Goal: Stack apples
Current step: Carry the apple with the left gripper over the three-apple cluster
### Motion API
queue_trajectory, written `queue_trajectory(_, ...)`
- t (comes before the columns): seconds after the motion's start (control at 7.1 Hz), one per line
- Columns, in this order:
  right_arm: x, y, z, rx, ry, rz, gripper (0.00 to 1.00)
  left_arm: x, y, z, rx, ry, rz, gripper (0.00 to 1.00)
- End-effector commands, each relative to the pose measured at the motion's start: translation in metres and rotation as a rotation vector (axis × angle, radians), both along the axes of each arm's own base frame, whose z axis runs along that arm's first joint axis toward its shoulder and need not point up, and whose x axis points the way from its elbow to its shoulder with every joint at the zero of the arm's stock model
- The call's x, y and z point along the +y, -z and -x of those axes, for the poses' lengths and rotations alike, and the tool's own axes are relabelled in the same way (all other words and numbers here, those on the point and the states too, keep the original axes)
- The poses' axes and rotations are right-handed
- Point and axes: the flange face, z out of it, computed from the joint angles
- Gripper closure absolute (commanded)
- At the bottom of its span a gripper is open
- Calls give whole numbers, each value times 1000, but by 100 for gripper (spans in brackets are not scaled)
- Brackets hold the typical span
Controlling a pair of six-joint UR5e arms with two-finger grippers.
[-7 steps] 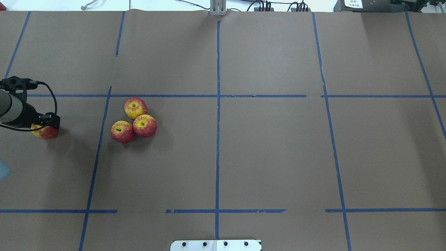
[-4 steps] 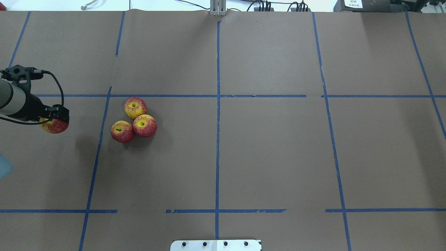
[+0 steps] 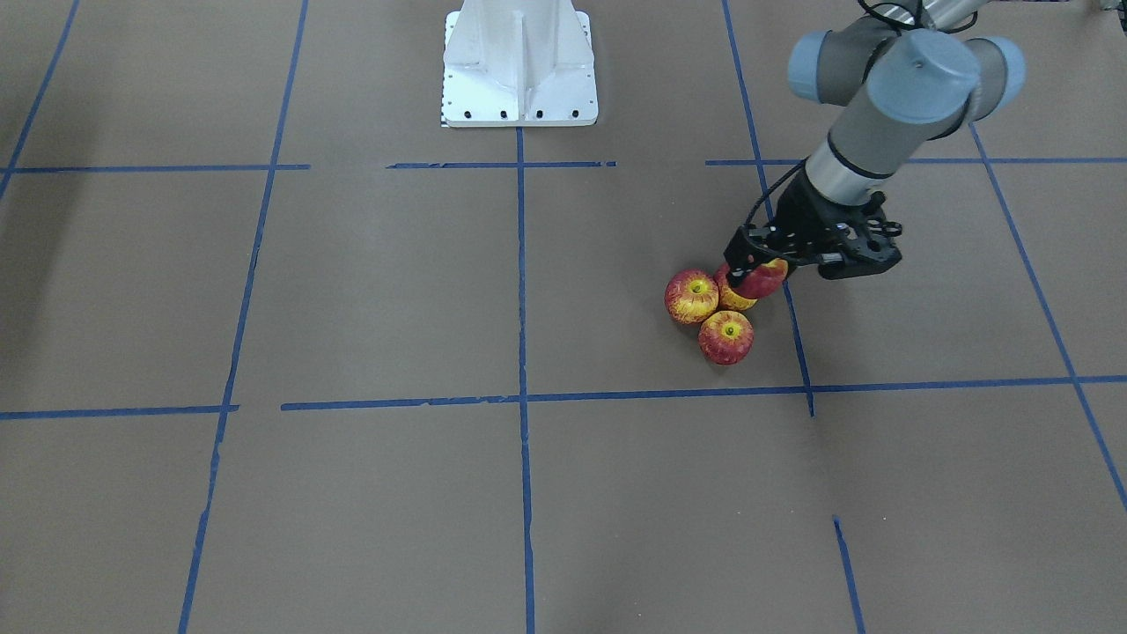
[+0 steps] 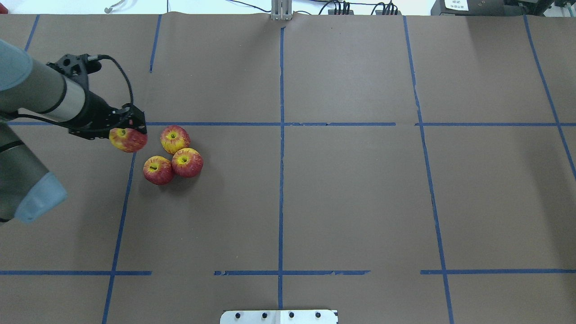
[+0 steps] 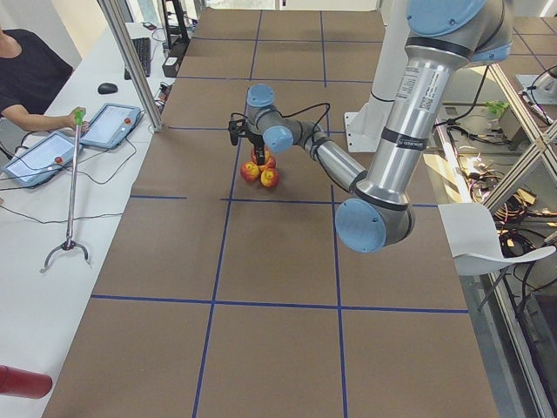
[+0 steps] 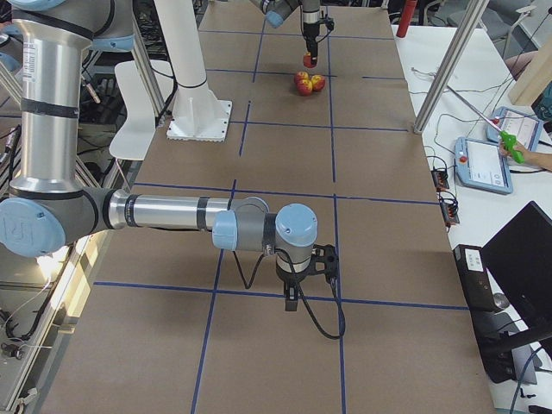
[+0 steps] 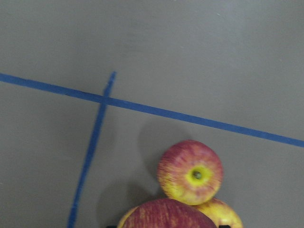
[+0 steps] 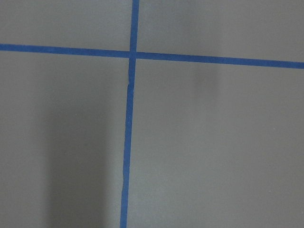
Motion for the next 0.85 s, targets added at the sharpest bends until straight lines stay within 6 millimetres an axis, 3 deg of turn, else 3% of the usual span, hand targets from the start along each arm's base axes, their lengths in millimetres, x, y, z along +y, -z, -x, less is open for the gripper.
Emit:
queue_trajectory(0.0, 0, 0, 0, 0, 0, -1, 0, 5, 2, -19, -2, -17, 17, 100)
queue_trajectory(0.56, 0, 0, 0, 0, 0, 1, 0, 1, -19, -25, -69, -36, 46, 100)
queue_trajectory(0.7, 0, 0, 0, 0, 0, 1, 0, 0, -16, -25, -69, -40, 34, 100)
